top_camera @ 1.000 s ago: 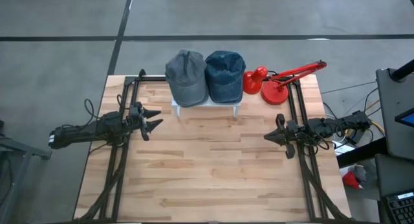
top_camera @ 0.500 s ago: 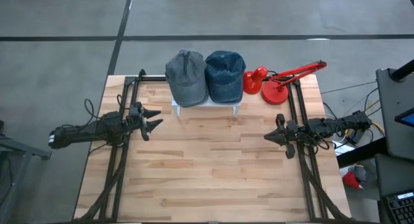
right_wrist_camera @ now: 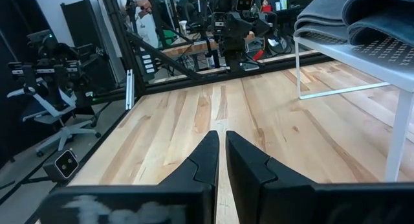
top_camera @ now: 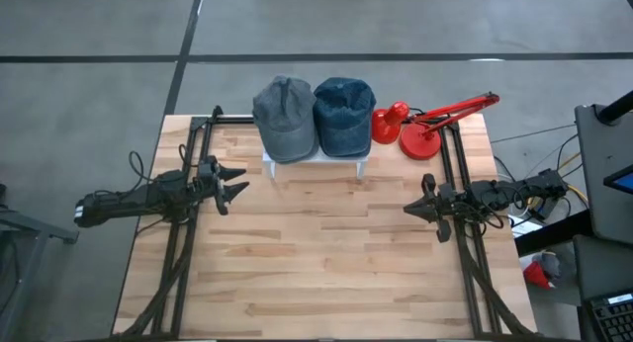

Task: Pick & Place hat
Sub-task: Return to home position

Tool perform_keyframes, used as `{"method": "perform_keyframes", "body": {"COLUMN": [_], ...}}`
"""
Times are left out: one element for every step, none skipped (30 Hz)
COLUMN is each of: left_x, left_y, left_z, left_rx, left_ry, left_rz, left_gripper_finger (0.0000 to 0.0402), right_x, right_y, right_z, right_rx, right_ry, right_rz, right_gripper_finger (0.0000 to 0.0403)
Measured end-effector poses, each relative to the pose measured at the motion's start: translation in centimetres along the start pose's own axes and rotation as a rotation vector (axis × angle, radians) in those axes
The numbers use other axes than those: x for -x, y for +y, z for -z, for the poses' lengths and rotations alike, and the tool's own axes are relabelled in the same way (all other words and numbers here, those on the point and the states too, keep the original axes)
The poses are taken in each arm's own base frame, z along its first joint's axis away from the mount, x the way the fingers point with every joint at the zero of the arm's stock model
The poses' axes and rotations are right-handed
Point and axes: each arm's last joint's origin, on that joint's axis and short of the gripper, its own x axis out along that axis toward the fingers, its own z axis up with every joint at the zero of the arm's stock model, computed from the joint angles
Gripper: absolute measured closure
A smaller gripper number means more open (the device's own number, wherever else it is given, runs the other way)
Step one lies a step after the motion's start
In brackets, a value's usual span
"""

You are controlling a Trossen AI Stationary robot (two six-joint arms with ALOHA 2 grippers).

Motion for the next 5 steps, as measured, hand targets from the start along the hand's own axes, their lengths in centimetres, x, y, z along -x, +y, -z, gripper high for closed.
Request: {"method": "perform_keyframes", "body": {"left_x": [0.0,0.0,0.0,0.0,0.0], "left_y": [0.0,0.0,0.0,0.0,0.0], "left_z": [0.0,0.0,0.01,0.02,0.02], "left_rx": [0.0,0.0,0.0,0.0,0.0], "left_ry": [0.0,0.0,0.0,0.001,0.001], "left_rz": [0.0,0.0,0.0,0.0,0.0], "left_gripper_finger": [0.0179,0.0179,0.0179,0.0179,0.0179], "right_x": [0.0,0.0,0.0,0.0,0.0], "right_y": [0.0,0.0,0.0,0.0,0.0], "right_z": [0.0,0.0,0.0,0.0,0.0], "right_rx": [0.0,0.0,0.0,0.0,0.0], "right_ry": [0.0,0.0,0.0,0.0,0.0], "right_rz": [0.0,0.0,0.0,0.0,0.0], "right_gripper_finger": [0.0376,0.0376,0.0376,0.0376,0.0376]}}
